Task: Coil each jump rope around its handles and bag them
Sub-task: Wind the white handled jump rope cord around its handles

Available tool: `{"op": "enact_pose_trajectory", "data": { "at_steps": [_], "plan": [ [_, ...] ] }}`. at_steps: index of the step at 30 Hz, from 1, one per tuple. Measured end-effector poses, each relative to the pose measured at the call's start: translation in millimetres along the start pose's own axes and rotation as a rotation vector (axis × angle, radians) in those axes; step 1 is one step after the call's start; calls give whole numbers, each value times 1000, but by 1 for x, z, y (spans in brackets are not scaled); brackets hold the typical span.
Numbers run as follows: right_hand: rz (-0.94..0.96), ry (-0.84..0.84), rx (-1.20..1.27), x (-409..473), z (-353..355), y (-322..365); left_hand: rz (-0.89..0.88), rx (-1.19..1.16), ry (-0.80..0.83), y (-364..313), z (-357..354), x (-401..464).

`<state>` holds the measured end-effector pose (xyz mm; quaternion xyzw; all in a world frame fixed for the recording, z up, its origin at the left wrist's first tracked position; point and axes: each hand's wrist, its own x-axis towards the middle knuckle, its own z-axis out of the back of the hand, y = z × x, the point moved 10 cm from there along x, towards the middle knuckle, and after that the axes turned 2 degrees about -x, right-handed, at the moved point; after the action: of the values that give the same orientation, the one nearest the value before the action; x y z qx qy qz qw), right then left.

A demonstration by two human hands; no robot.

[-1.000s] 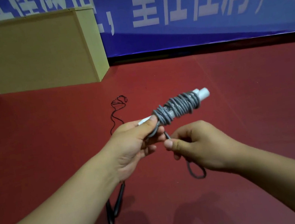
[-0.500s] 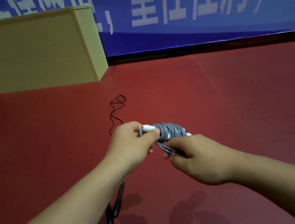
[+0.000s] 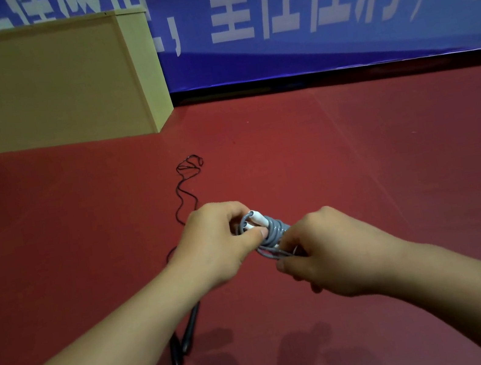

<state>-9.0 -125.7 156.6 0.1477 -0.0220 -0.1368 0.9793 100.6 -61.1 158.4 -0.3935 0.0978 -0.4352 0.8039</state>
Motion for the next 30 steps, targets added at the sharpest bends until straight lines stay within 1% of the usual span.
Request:
{"op": "enact_pose_trajectory", "data": {
  "at_steps": [5, 8, 11, 14, 17, 20, 22, 23, 25, 27, 29, 30],
  "plan": [
    [-39, 26, 18, -4, 4, -5, -98, 74, 136, -11, -14, -4],
    [-49, 86, 68, -4, 2, -3, -124, 115, 143, -13, -16, -7],
    [-99, 122, 167, -5, 1, -6, -143, 142, 136, -12, -16, -7],
    [-144, 104, 226, -7, 4, -12, -150, 164, 149, -10, -19, -7],
    [-164, 65, 204, -6, 8, -15, -154, 188, 165, -9, -21, -6],
    [-198, 25, 204, -4, 17, -20, -157, 176, 189, -9, -21, -7],
    [-225, -15, 251, -3, 25, -27, -163, 147, 226, -10, -23, -8],
    [-248, -39, 315, -2, 28, -32, -172, 126, 253, -12, -24, -9],
    [-304, -43, 562, -3, 25, -40, -202, 90, 314, -16, -29, -12],
    [-373, 41, 853, -4, 12, -42, -217, 32, 382, -19, -33, -15],
    [-417, 118, 1016, -6, 3, -40, -210, -63, 448, -19, -37, -17],
    [-431, 126, 1061, -6, 2, -41, -210, -119, 470, -20, -39, -18]
  ]
}}
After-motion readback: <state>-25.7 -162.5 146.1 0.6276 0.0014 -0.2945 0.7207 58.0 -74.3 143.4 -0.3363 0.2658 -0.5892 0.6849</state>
